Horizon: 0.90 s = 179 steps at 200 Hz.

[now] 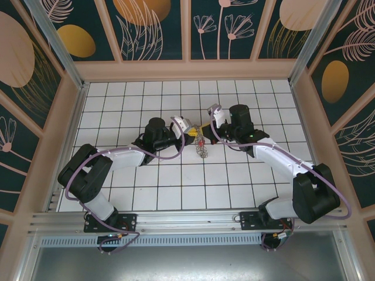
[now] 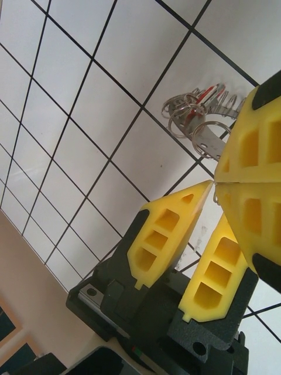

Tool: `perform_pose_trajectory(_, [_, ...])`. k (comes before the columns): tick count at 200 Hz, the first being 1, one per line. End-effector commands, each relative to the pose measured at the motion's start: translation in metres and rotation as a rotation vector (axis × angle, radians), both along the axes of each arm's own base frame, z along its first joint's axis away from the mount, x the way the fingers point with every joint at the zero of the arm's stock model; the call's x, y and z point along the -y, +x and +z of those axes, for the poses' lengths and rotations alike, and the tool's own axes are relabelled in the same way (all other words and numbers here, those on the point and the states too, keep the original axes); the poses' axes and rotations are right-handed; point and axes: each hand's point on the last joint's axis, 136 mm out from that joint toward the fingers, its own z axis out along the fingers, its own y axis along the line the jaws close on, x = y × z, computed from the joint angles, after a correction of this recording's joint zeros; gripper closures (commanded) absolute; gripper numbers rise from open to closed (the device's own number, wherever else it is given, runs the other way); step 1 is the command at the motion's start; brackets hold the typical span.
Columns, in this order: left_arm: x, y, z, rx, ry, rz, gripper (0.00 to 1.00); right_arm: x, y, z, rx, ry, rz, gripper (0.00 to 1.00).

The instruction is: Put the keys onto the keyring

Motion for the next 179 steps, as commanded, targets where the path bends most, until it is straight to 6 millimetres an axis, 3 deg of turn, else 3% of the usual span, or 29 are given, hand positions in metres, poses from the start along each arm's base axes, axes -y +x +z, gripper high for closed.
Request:
perform_pose_trajectory(1, [0.003,0.005,0.011,0.018,-0.016,-0.001,0.78,-0.006,-0.003,0.024,0.079,0.035,0.042,1.0])
perform_pose_trajectory(104, [0.004,0.004,0.019,0.031,-0.033,-0.011,0.76,-0.011,-0.007,0.025,0.077,0.031,0.069,1.0])
perform_pose_trajectory(179, [0.004,0.003,0.014,0.02,-0.015,-0.014,0.86,-0.018,-0.012,0.027,0.061,0.037,0.113,1.0])
